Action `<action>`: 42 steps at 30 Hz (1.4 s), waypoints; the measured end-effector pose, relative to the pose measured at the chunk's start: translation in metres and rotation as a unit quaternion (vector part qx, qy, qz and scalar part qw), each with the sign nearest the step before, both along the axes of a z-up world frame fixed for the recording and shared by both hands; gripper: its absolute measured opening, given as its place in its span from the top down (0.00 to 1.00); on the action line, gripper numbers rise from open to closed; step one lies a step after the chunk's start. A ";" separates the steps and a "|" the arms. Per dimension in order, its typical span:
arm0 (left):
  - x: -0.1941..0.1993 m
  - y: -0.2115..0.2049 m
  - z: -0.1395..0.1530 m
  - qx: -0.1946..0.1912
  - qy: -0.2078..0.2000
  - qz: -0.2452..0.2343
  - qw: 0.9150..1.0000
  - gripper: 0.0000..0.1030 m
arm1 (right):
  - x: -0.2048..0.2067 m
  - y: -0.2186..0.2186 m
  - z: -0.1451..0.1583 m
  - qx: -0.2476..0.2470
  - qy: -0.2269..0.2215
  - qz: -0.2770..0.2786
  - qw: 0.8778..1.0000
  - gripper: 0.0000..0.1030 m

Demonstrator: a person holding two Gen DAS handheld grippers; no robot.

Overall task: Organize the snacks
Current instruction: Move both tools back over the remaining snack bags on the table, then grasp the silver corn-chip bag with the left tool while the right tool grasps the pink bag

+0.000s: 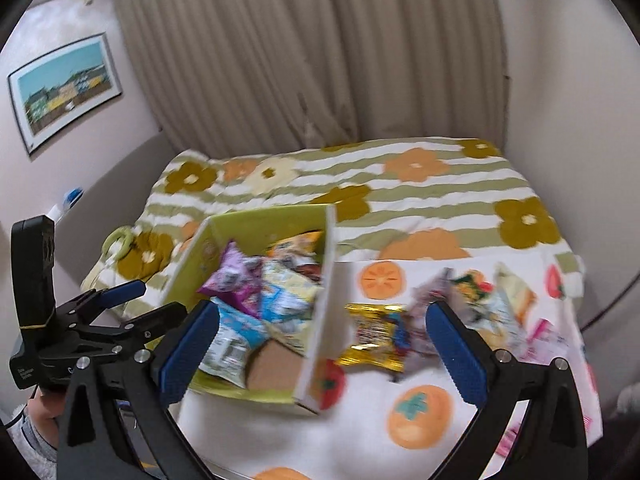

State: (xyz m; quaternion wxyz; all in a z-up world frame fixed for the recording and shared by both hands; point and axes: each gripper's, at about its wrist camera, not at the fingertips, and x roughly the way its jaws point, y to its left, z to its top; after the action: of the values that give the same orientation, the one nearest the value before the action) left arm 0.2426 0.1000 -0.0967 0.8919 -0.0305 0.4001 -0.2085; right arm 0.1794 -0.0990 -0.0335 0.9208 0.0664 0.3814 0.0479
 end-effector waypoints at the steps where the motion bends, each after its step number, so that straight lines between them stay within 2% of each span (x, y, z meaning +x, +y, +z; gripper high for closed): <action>1: -0.003 -0.012 0.001 -0.001 0.000 -0.006 1.000 0.01 | -0.008 -0.015 0.002 -0.002 0.000 -0.012 1.000 0.00; 7: -0.020 -0.098 0.001 0.005 0.008 -0.053 0.999 0.01 | -0.050 -0.095 0.004 -0.013 0.014 -0.070 0.997 0.00; 11: -0.034 -0.159 0.003 0.031 -0.008 -0.094 0.995 0.01 | -0.077 -0.143 0.004 -0.021 0.032 -0.107 0.993 0.00; 15: -0.043 -0.219 0.000 0.070 -0.025 -0.137 0.988 0.00 | -0.099 -0.186 -0.002 -0.022 0.052 -0.145 0.988 0.00; 21: -0.036 -0.287 -0.027 0.123 0.000 -0.192 0.974 0.00 | -0.122 -0.226 -0.025 -0.009 0.086 -0.192 0.978 0.00; 23: -0.030 -0.305 -0.042 0.150 0.003 -0.212 0.966 0.00 | -0.125 -0.236 -0.040 0.005 0.103 -0.201 0.974 0.00; 26: -0.021 -0.325 -0.061 0.180 0.002 -0.234 0.955 0.00 | -0.128 -0.243 -0.063 0.023 0.124 -0.216 0.968 0.00; 29: -0.013 -0.335 -0.072 0.199 -0.009 -0.246 0.948 0.00 | -0.129 -0.246 -0.083 0.041 0.140 -0.225 0.964 0.00; 42: 0.028 -0.366 -0.138 0.247 0.041 -0.302 0.920 0.01 | -0.121 -0.245 -0.129 0.084 0.159 -0.294 0.939 0.00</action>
State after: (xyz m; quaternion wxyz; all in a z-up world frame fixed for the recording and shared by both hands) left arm 0.2705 -0.2657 -0.2346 0.7490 0.3042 0.4650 -0.3609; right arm 0.0580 -0.3437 -0.1626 0.8121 0.2590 0.4813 -0.2042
